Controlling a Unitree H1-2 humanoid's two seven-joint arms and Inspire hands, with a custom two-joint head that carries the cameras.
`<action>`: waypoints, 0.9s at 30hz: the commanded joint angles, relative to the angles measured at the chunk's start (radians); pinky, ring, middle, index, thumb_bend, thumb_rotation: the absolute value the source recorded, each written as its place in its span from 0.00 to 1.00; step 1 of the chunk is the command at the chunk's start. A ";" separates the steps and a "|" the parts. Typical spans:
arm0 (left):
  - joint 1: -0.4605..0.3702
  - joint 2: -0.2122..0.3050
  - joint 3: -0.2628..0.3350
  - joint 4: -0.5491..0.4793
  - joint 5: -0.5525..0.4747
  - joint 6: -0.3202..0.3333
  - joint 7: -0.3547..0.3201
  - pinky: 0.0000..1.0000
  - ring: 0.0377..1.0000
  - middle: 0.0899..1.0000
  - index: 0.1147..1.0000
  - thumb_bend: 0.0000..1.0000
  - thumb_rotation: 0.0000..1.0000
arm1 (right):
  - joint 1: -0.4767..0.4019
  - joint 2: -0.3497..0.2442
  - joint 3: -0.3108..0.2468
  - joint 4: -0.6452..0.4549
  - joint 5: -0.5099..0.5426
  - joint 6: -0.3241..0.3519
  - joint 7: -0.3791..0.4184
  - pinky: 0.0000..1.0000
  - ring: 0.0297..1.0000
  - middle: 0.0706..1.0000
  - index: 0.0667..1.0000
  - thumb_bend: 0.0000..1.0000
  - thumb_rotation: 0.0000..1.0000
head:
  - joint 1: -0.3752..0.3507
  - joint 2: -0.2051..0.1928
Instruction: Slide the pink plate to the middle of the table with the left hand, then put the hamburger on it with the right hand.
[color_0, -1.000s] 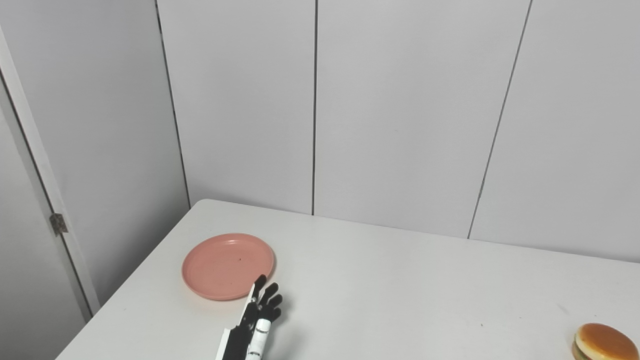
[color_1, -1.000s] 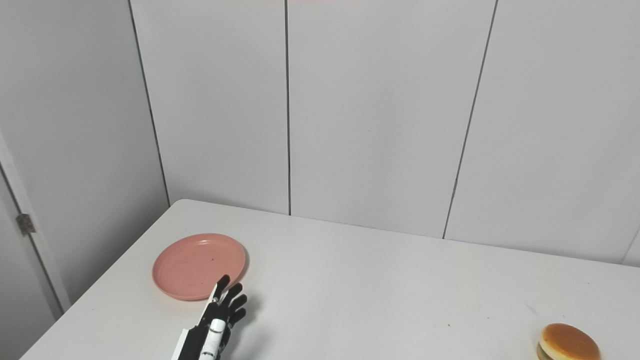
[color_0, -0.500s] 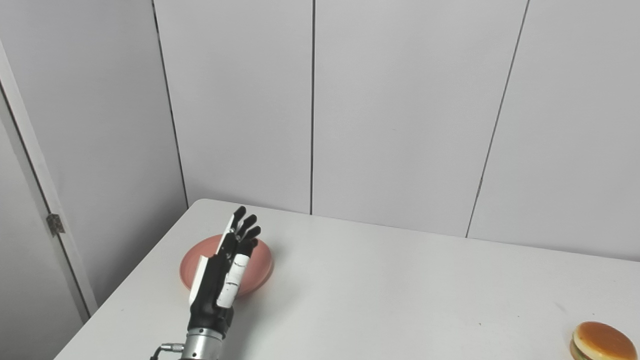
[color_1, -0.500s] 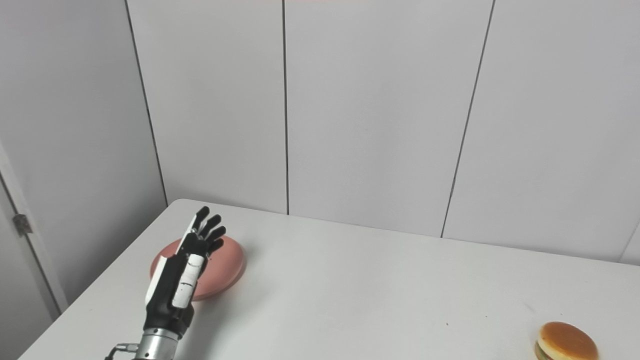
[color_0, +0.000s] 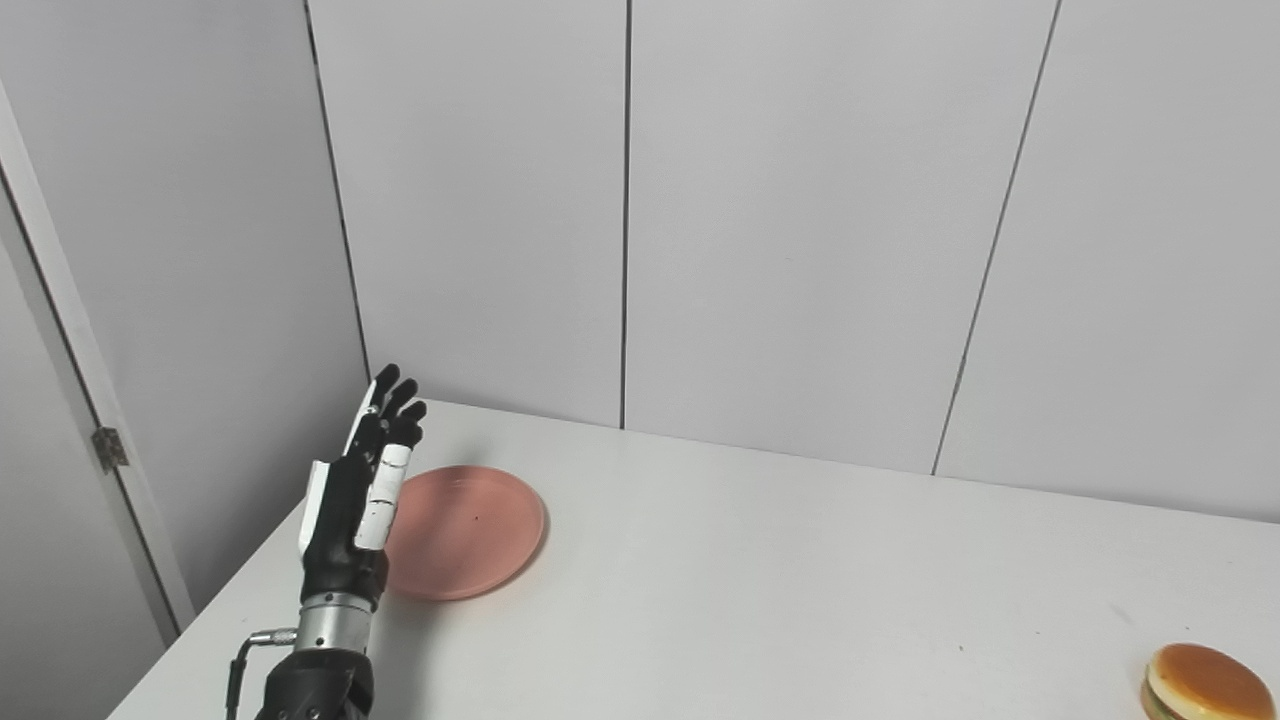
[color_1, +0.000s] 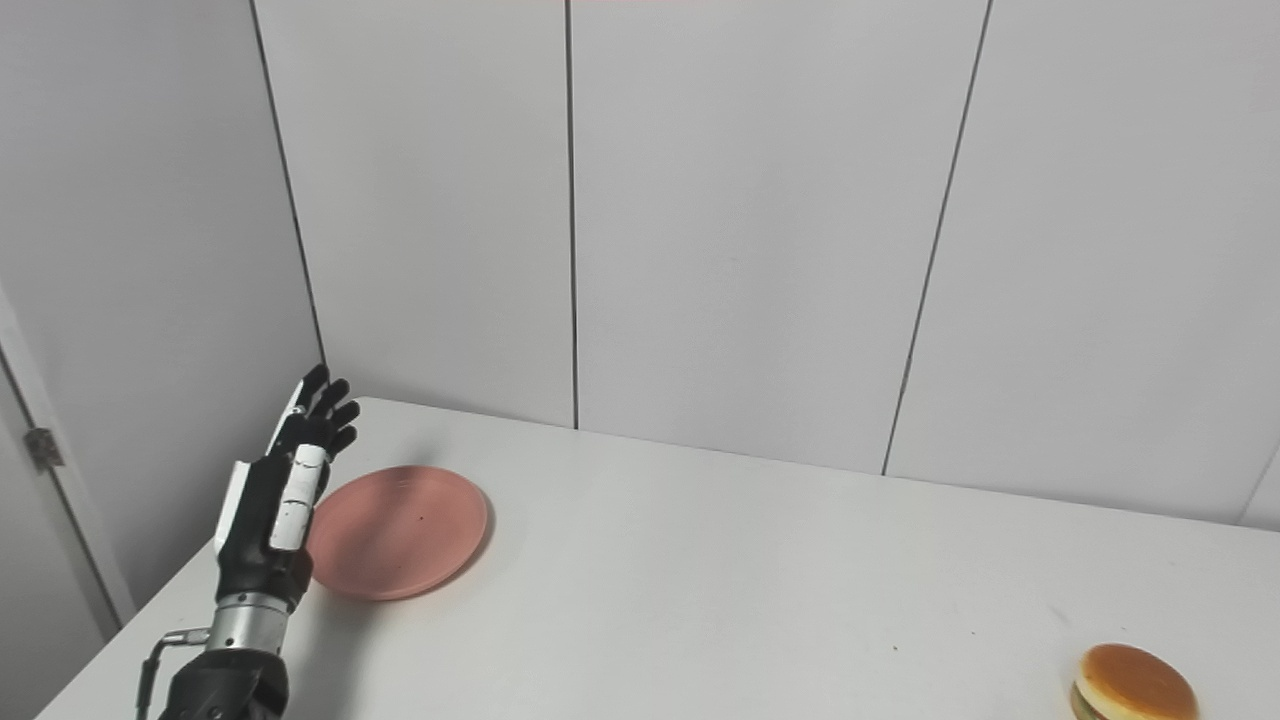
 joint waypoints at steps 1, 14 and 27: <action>-0.051 0.028 0.006 0.016 -0.008 -0.050 0.011 0.94 0.92 0.93 0.93 0.84 0.88 | 0.023 0.000 0.012 0.058 -0.006 0.042 0.015 0.92 0.88 0.87 0.89 0.86 0.92 | 0.003 -0.003; -0.116 0.084 0.025 0.196 -0.045 -0.083 0.018 0.91 0.91 0.91 0.90 0.79 0.88 | 0.032 -0.019 -0.006 0.088 0.030 -0.003 0.071 1.00 0.93 0.91 0.94 0.81 0.98 | 0.065 -0.043; -0.221 0.129 0.021 0.456 -0.042 -0.166 0.042 0.89 0.90 0.90 0.88 0.72 0.91 | 0.029 -0.038 -0.028 0.088 0.064 0.036 0.071 1.00 0.93 0.90 0.94 0.80 1.00 | 0.152 -0.013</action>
